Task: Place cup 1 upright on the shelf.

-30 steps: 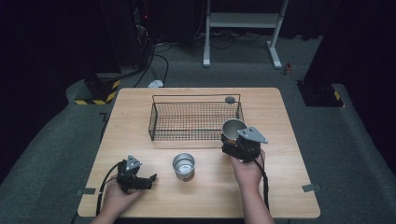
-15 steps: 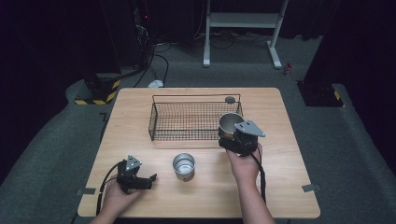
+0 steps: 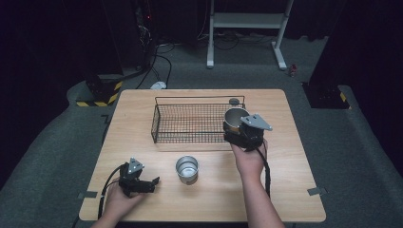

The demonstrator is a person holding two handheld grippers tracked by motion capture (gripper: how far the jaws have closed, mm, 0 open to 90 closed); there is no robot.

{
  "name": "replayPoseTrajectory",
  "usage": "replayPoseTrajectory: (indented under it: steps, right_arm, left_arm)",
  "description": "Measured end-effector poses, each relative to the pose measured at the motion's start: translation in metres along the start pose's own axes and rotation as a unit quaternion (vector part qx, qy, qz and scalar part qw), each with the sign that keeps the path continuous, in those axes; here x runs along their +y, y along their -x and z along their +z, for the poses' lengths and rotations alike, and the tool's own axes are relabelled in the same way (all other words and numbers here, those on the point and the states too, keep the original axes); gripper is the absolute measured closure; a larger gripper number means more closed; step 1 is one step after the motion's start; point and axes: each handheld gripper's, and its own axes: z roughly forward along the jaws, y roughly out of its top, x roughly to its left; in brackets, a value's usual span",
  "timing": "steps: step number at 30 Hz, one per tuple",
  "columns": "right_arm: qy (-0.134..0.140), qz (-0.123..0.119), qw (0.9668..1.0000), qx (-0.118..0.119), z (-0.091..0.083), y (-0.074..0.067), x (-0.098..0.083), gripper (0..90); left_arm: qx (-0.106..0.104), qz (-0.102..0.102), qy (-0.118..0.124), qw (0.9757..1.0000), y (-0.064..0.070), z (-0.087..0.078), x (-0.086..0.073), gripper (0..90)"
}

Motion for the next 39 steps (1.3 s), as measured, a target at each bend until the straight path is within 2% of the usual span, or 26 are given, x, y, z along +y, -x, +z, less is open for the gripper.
replayPoseTrajectory:
  steps: [10,21,28,33,39]
  right_arm:
    - [0.002,-0.002,1.0,-0.008,0.014,0.002,0.017,13.8]
    - [-0.019,-0.001,0.9997,-0.015,0.041,0.006,0.032,13.8]
    - [-0.041,-0.002,0.9989,-0.02,0.063,0.008,0.033,13.8]
    - [-0.068,-0.002,0.9976,-0.016,0.08,0.005,0.027,13.7]
    - [-0.081,-0.009,0.9965,-0.017,0.094,0.003,0.021,13.7]
  left_arm:
    - [0.0,0.0,0.0,1.0,0.0,0.0,0.0,0.7]
    - [0.0,0.001,0.0,1.0,0.0,0.0,0.0,0.7]
    - [0.0,0.0,0.0,1.0,0.0,0.0,0.0,0.7]
    - [0.0,-0.001,0.001,1.0,0.0,0.0,0.0,0.7]
    - [0.0,0.0,0.0,1.0,0.0,0.0,0.0,0.7]
